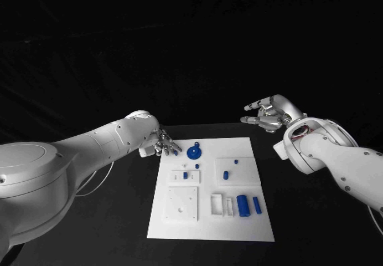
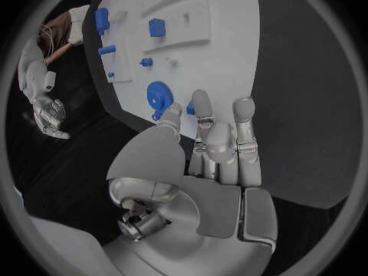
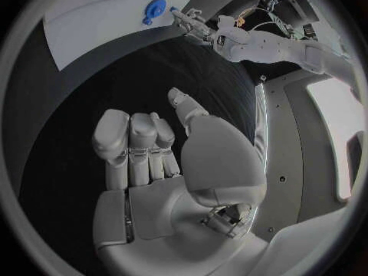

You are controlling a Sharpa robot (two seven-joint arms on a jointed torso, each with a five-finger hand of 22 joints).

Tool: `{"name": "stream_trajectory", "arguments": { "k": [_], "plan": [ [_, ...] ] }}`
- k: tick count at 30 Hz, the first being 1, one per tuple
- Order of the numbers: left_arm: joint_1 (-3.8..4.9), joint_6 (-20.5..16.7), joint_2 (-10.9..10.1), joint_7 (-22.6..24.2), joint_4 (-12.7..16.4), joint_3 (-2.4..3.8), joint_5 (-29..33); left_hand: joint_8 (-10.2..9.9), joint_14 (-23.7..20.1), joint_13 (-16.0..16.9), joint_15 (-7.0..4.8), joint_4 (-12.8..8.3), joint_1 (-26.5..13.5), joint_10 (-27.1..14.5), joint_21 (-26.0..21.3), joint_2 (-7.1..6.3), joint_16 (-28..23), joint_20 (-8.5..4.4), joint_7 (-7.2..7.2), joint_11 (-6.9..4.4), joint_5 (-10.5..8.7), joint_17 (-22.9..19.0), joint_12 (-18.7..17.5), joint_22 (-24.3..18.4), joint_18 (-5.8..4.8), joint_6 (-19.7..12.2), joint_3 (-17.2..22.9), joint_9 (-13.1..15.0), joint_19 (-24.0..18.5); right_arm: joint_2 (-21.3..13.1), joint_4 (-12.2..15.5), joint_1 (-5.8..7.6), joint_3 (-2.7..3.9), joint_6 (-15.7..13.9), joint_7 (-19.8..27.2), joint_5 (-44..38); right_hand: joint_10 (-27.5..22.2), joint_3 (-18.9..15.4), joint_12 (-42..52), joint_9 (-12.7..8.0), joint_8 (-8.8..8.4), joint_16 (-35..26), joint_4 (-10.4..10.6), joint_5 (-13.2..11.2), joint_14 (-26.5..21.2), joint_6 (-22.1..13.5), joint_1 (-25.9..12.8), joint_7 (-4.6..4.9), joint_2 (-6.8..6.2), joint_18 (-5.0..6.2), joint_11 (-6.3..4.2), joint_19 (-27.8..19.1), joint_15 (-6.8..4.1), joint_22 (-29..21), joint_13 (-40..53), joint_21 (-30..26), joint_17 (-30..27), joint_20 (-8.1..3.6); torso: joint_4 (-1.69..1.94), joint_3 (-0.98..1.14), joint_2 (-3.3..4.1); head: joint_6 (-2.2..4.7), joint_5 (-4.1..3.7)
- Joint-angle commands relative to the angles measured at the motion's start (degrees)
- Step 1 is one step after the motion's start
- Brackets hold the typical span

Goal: Assemble the parts on the task board

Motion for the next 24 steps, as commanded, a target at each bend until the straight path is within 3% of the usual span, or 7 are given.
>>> {"name": "stream_trajectory", "arguments": {
  "k": [1,6,12,24],
  "plan": [
    [-0.08,-0.12,0.23,1.06,-0.12,0.01,0.94,-0.23,-0.36,0.0,-0.03,-0.35,0.23,1.89,-0.4,0.81,0.08,0.05,0.2,0.17,0.42,-0.02,-0.23,0.97,-0.08,0.01,0.2,-0.18,-0.29,0.09,0.0,-0.02,0.03,0.61,0.16,-0.07,-0.16,-0.01,-0.25,0.03,-0.04,-0.13,0.21,0.28,0.09,-0.31,0.12,0.09,0.27,1.08,-0.16,1.28,0.2,7.35,-0.07,-0.25,0.03,0.21,0.02,-0.02,-0.01,-0.04,-0.02],
    [-0.19,0.13,0.3,1.19,-0.33,0.01,1.29,-0.42,-0.44,-0.01,-0.01,-1.24,1.53,1.85,-0.45,2.14,0.06,0.11,0.11,0.14,0.83,-0.11,-0.3,0.97,-0.07,0.02,1.14,-0.49,-0.4,0.14,-0.06,-0.02,0.03,0.66,0.17,-0.07,-0.1,0.05,-0.15,0.04,-0.03,-0.04,0.29,0.25,0.1,-0.12,0.22,0.08,0.27,1.07,-0.17,1.3,0.2,7.38,-0.01,-0.14,0.1,0.2,0.01,-0.03,0.0,-0.05,-0.04],
    [-0.29,0.76,0.32,1.18,-0.48,0.01,1.54,-0.83,-0.49,-0.03,0.14,-4.42,4.87,1.84,-0.46,4.44,0.18,0.36,-0.06,0.1,3.2,-0.1,-0.37,1.01,0.04,0.01,3.78,-1.02,-0.6,0.19,-0.14,-0.02,0.03,0.71,0.17,-0.07,-0.1,0.05,-0.15,0.04,-0.03,-0.04,0.29,0.25,0.1,-0.12,0.22,0.08,0.27,1.07,-0.17,1.3,0.2,7.38,-0.01,-0.14,0.1,0.2,0.07,-0.04,-0.03,-0.1,-0.14],
    [-0.33,0.62,0.09,1.19,-0.33,0.0,1.66,0.32,-0.42,-0.06,0.44,-8.79,4.82,2.04,-0.23,6.21,0.7,0.87,-0.12,0.09,5.61,0.23,-0.27,1.01,0.5,0.18,7.59,0.66,-0.85,0.24,-0.26,-0.02,0.03,0.77,0.15,-0.07,-0.12,0.1,-0.19,0.05,-0.03,-0.07,0.24,0.53,0.09,0.12,0.22,0.07,0.24,1.07,-0.19,1.29,0.19,7.37,-0.02,-0.16,0.08,0.2,0.03,-0.09,-0.06,-0.01,-0.11]
  ]
}}
